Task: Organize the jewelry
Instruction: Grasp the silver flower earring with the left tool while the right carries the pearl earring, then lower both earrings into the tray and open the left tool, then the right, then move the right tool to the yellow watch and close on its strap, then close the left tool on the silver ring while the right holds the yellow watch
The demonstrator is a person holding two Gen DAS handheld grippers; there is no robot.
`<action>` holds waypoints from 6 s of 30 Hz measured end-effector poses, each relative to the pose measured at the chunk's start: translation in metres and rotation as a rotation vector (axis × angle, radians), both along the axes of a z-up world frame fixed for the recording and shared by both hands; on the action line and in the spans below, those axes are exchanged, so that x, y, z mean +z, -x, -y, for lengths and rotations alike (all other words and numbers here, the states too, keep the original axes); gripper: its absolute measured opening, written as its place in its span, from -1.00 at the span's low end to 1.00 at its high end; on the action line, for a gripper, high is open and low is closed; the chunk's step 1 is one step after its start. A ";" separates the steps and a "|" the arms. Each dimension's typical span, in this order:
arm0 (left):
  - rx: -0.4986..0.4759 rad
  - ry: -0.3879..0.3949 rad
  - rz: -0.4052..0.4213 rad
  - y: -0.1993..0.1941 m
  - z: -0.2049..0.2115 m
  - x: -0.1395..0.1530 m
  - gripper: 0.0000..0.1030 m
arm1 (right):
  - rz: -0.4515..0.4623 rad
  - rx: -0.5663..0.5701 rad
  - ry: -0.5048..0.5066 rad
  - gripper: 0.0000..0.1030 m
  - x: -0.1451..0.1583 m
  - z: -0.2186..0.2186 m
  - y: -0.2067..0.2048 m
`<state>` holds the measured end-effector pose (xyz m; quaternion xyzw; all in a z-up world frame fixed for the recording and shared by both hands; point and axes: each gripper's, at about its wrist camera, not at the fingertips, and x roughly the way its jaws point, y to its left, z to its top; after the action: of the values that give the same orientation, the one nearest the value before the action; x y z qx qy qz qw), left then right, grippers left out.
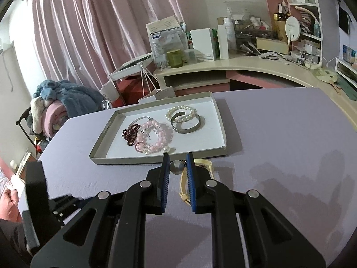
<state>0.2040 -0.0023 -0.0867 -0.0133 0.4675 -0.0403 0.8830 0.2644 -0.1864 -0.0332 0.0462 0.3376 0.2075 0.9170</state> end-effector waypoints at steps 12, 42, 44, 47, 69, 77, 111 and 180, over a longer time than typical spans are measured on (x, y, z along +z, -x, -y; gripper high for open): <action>-0.047 0.015 0.029 0.003 0.003 0.001 -0.86 | 0.017 0.012 -0.009 -0.69 0.007 -0.004 -0.003; 0.061 0.103 0.256 -0.096 -0.070 0.126 -0.87 | 0.080 -0.061 -0.040 -0.69 0.039 -0.012 -0.071; 0.049 0.097 0.251 -0.101 -0.068 0.123 -0.87 | 0.069 -0.072 -0.039 -0.69 0.037 -0.011 -0.073; 0.034 0.098 0.248 -0.105 -0.065 0.119 -0.87 | 0.056 -0.079 -0.028 -0.69 0.033 -0.013 -0.076; 0.027 0.131 0.200 -0.134 -0.059 0.099 -0.86 | 0.002 -0.064 0.027 -0.69 0.014 -0.025 -0.092; 0.079 0.142 0.231 -0.129 -0.070 0.105 -0.32 | -0.007 -0.045 0.030 -0.69 0.010 -0.029 -0.098; 0.230 0.109 0.299 -0.087 -0.113 0.120 0.53 | 0.004 -0.057 0.019 0.19 0.016 -0.019 -0.082; 0.143 0.137 0.143 -0.003 -0.034 0.037 0.87 | -0.120 -0.343 0.051 -0.25 -0.018 0.086 0.042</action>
<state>0.2067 0.0321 -0.0499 -0.1037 0.3973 -0.0100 0.9118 0.2219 -0.2724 -0.0511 0.0922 0.3841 0.0364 0.9180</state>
